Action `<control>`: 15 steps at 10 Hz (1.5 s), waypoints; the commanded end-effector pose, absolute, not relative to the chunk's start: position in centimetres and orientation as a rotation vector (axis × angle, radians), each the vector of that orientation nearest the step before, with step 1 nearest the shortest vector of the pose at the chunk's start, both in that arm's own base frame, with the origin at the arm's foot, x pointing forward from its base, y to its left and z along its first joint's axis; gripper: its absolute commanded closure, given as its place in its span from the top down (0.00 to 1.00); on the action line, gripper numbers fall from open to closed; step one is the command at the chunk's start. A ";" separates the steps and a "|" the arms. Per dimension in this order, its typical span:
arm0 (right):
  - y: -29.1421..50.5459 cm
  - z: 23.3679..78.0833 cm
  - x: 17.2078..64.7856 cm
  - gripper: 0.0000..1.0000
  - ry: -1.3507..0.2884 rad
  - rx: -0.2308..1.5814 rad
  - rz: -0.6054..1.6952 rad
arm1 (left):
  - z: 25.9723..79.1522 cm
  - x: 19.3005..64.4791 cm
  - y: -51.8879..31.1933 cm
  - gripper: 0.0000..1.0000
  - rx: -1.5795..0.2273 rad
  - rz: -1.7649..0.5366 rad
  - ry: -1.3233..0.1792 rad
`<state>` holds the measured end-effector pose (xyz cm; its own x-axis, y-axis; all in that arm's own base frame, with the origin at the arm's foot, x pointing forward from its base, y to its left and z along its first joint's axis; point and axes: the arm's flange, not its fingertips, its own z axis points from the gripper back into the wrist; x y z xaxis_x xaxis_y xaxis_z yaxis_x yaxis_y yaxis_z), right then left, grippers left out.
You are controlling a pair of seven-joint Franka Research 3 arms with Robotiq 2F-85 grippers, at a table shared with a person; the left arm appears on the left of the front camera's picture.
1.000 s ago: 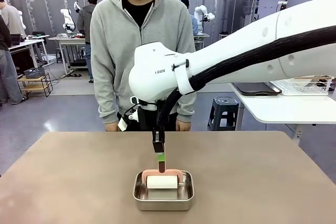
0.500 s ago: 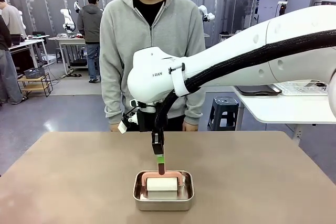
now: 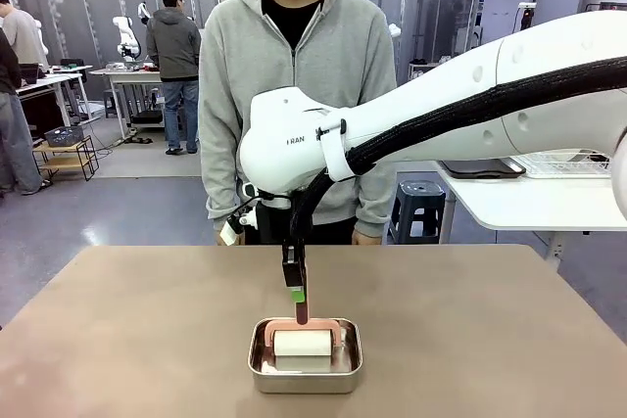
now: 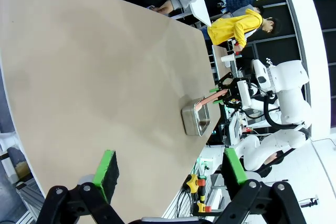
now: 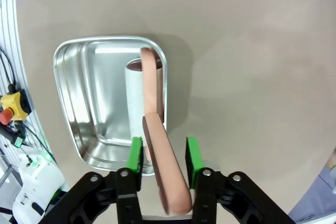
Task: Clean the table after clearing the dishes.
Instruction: Place the Lint Roller back on top of the Airtight Container.
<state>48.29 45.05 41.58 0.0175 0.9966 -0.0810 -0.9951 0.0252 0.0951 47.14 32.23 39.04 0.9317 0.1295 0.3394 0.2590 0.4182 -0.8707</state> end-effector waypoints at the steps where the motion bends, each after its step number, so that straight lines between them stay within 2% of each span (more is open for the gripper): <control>1: 44.1 42.6 47.1 0.92 0.075 -0.014 1.570 | 39.2 46.6 32.2 1.00 -1.129 -0.100 -0.386; 2: 43.8 43.5 47.1 1.00 0.055 -0.029 1.564 | 39.2 46.6 32.2 1.00 -1.129 -0.100 -0.386; 5: 43.3 45.4 47.3 0.99 0.034 -0.060 1.552 | 39.2 46.6 32.2 1.00 -1.129 -0.100 -0.386; 15: 43.8 46.2 48.5 1.00 0.034 -0.038 1.535 | 39.2 46.6 32.2 1.00 -1.129 -0.100 -0.386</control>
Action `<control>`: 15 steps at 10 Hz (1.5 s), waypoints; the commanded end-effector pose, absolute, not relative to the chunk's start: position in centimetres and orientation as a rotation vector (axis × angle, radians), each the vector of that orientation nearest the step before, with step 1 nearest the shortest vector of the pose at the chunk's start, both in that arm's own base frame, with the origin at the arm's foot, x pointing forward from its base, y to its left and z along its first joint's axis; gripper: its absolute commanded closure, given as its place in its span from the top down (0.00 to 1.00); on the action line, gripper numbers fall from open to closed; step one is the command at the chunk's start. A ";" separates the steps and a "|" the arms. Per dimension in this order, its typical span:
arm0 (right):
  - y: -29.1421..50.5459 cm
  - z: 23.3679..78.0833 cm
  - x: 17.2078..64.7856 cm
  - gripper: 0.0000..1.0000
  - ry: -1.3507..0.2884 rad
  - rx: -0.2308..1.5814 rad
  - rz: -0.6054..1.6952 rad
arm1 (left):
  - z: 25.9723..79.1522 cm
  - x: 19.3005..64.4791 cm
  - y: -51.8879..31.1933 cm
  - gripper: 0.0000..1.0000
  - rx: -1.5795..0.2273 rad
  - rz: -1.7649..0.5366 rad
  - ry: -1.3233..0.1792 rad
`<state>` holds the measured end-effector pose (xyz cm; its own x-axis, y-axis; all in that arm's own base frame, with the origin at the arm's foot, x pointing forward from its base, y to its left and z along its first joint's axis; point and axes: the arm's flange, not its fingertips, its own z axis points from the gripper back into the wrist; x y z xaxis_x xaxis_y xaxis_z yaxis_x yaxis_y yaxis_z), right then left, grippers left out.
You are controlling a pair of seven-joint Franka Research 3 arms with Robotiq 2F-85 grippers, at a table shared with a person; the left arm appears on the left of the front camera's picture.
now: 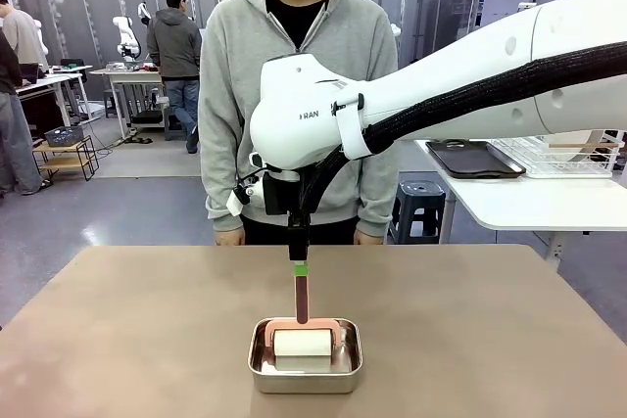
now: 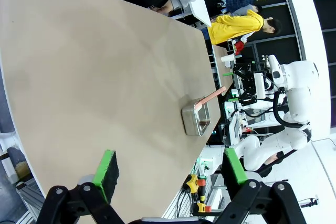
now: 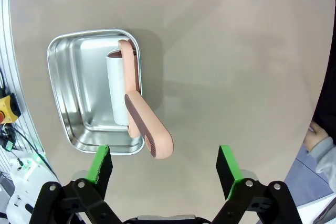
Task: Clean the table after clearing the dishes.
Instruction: Place the Lint Roller back on top of the Airtight Container.
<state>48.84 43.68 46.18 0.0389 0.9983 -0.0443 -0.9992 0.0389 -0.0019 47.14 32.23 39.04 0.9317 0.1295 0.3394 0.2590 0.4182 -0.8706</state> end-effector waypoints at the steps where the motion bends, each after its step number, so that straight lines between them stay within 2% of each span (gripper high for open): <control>1: 43.8 46.2 48.5 1.00 0.034 -0.038 1.535 | 39.2 46.6 32.2 1.00 -1.129 -0.100 -0.386; 6: 43.7 46.2 48.8 1.00 0.034 -0.035 1.532 | 39.2 46.6 32.2 1.00 -1.129 -0.100 -0.386; 8: 40.7 50.4 51.5 1.00 -0.051 0.262 1.288 | 39.2 46.6 32.2 1.00 -1.129 -0.100 -0.386; 9: 38.6 52.1 52.3 1.00 -0.062 0.314 1.189 | 39.2 46.6 32.2 1.00 -1.129 -0.100 -0.386; 10: 35.3 53.9 53.4 1.00 -0.092 0.511 1.039 | 39.2 46.6 32.2 1.00 -1.129 -0.100 -0.386; 11: 31.9 54.6 54.4 1.00 -0.095 0.698 0.888 | 39.2 46.6 32.2 1.00 -1.129 -0.100 -0.386; 12: 28.3 54.6 55.3 1.00 -0.133 0.879 0.610 | 39.2 46.6 32.2 1.00 -1.129 -0.100 -0.386; 13: 25.3 54.3 55.9 1.00 -0.123 1.134 0.552 | 39.2 46.6 32.2 1.00 -1.129 -0.100 -0.386; 15: 18.7 53.2 56.2 1.00 -0.131 1.364 0.394 | 39.2 46.6 32.2 1.00 -1.129 -0.100 -0.386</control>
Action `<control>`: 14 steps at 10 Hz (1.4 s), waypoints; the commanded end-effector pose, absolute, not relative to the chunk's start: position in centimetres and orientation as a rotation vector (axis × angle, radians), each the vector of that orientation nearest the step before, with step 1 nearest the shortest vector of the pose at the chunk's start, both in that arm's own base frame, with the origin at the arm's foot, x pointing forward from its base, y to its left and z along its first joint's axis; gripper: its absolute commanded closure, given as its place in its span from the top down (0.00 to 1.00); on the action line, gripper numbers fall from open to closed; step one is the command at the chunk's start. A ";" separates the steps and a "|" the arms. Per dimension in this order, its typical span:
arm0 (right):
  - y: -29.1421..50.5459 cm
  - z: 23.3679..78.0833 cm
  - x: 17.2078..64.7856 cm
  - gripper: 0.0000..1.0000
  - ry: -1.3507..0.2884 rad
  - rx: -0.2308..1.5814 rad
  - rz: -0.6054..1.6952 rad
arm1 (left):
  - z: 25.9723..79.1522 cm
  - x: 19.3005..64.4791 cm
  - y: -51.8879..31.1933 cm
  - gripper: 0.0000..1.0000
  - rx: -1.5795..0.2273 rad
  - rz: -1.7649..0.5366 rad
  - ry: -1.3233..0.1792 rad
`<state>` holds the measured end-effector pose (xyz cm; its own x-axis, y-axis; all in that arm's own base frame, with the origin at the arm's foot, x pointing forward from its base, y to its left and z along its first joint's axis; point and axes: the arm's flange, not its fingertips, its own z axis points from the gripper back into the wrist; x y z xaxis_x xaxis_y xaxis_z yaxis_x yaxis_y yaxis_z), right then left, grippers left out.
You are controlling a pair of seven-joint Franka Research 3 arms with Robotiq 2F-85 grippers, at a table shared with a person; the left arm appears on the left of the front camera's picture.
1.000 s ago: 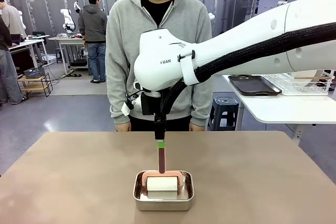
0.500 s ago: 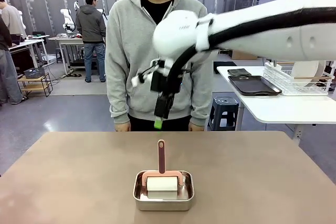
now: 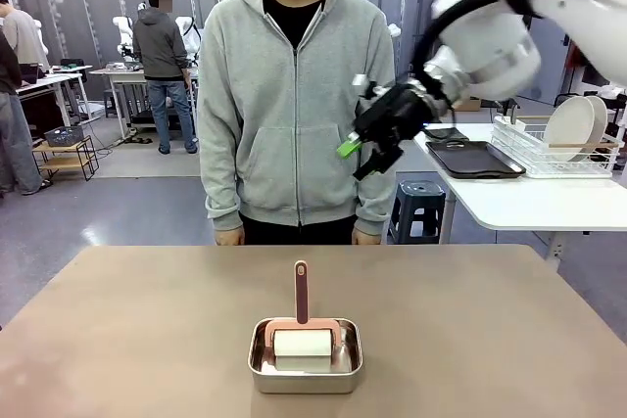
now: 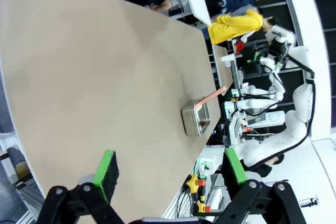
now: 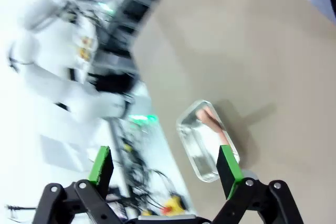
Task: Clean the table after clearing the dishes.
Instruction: Place the Lint Roller back on top of the Airtight Container.
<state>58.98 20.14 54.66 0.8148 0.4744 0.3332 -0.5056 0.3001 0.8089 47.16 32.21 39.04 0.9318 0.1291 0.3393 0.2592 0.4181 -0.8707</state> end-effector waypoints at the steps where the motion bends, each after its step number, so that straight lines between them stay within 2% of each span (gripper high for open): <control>1: 15.4 52.8 55.8 1.00 -0.141 1.439 0.337 | 39.2 46.6 32.2 1.00 -1.129 -0.100 -0.386; 3: 6.3 52.4 54.7 1.00 -0.168 1.583 0.180 | 39.2 46.6 32.2 1.00 -1.129 -0.100 -0.386; 4: 1.5 51.9 53.6 1.00 -0.269 1.546 0.146 | 39.2 46.6 32.2 1.00 -1.129 -0.100 -0.386; 5: -2.5 50.9 52.2 1.00 -0.272 1.548 0.110 | 39.2 46.6 32.2 1.00 -1.129 -0.100 -0.386; 7: -11.5 48.5 48.3 1.00 -0.329 1.687 0.046 | 39.2 46.6 32.2 1.00 -1.129 -0.100 -0.386; 9: -17.8 47.9 44.2 1.00 -0.348 1.622 -0.022 | 39.2 46.6 32.2 1.00 -1.129 -0.100 -0.386; 11: -21.2 47.1 41.1 1.00 -0.375 1.563 -0.059 | 39.2 46.6 32.2 1.00 -1.129 -0.100 -0.386; 14: -22.7 46.3 38.9 1.00 -0.444 1.537 -0.162 | 39.2 46.6 32.2 1.00 -1.129 -0.100 -0.386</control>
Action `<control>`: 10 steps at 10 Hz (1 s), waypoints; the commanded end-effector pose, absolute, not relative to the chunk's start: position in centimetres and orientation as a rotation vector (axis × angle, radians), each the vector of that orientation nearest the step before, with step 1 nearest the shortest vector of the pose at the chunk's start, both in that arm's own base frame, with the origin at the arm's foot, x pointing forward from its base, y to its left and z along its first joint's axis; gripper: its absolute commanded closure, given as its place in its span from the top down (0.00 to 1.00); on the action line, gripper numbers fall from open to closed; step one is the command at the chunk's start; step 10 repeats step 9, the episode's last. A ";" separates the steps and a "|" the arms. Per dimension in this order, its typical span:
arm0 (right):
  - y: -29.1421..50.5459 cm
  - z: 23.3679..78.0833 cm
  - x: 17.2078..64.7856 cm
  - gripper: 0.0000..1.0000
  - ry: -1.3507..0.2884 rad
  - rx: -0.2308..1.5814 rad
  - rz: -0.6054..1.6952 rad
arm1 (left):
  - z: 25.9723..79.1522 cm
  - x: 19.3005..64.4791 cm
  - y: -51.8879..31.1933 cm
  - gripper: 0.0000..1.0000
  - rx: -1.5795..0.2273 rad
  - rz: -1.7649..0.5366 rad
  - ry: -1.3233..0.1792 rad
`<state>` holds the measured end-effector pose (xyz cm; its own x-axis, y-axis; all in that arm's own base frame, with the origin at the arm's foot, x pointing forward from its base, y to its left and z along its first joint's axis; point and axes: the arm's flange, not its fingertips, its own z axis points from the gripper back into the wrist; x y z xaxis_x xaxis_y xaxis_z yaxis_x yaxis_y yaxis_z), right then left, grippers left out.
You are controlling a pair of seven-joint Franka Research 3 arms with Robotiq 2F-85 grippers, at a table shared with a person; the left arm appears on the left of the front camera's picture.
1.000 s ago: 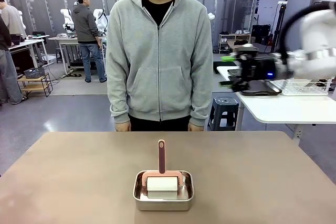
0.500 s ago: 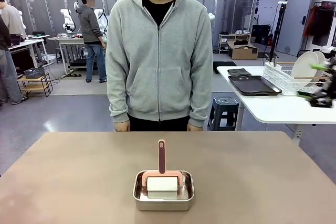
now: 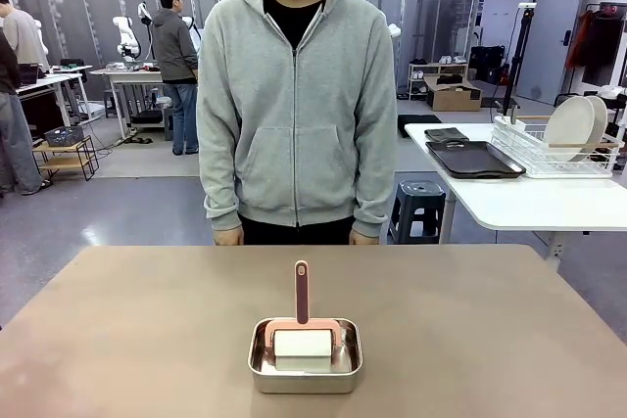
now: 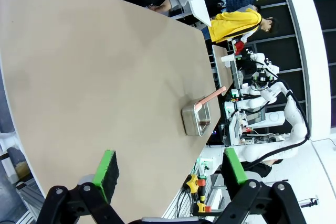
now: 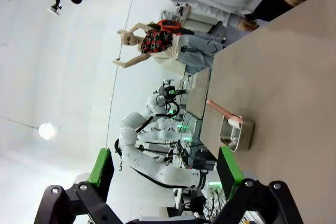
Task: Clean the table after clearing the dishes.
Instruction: Place the Lint Roller back on top of the Airtight Container.
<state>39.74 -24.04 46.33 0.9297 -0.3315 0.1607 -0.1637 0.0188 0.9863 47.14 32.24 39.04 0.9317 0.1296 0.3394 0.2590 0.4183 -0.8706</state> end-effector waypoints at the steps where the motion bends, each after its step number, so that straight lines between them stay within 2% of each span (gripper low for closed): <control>1: -23.8 46.6 40.2 1.00 -0.380 1.570 -0.111 | 39.2 46.6 32.2 1.00 -1.129 -0.100 -0.386; 10: -23.8 46.6 40.2 1.00 -0.380 1.570 -0.111 | 39.2 46.6 32.2 1.00 -1.129 -0.100 -0.386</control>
